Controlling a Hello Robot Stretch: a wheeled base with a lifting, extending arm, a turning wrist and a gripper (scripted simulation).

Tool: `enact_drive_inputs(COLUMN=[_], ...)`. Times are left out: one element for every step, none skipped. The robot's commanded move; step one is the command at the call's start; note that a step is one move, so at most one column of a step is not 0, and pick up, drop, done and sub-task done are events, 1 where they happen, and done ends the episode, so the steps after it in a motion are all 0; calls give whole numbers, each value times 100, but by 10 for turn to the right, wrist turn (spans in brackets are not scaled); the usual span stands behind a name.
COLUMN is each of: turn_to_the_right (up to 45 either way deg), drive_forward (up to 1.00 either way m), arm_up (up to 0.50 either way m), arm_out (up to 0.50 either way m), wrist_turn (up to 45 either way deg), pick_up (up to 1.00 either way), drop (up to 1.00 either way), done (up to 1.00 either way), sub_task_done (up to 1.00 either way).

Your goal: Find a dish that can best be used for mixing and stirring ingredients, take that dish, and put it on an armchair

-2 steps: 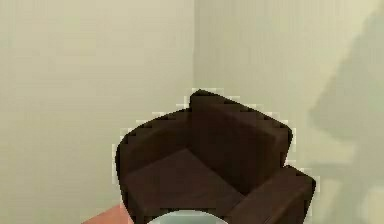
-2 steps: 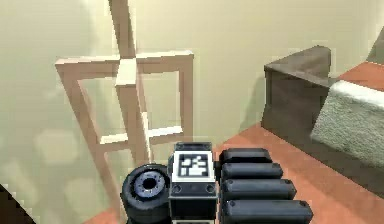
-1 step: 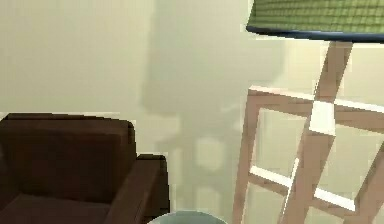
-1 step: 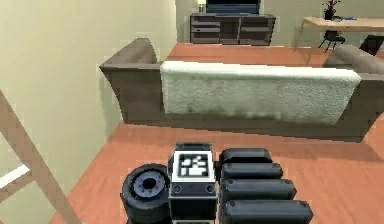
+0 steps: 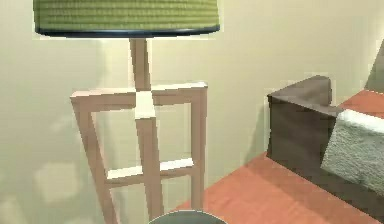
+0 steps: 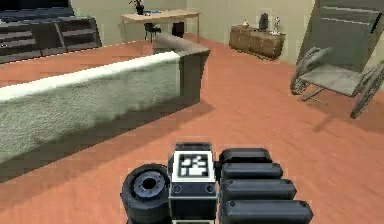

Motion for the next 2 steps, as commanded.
enact_drive_inputs(turn_to_the_right=[450,150], drive_forward=[0,0], arm_up=[0,0], arm_out=[0,0], wrist_turn=[0,0], pick_up=[0,0], drop=[0,0], done=[0,0], sub_task_done=[0,0])
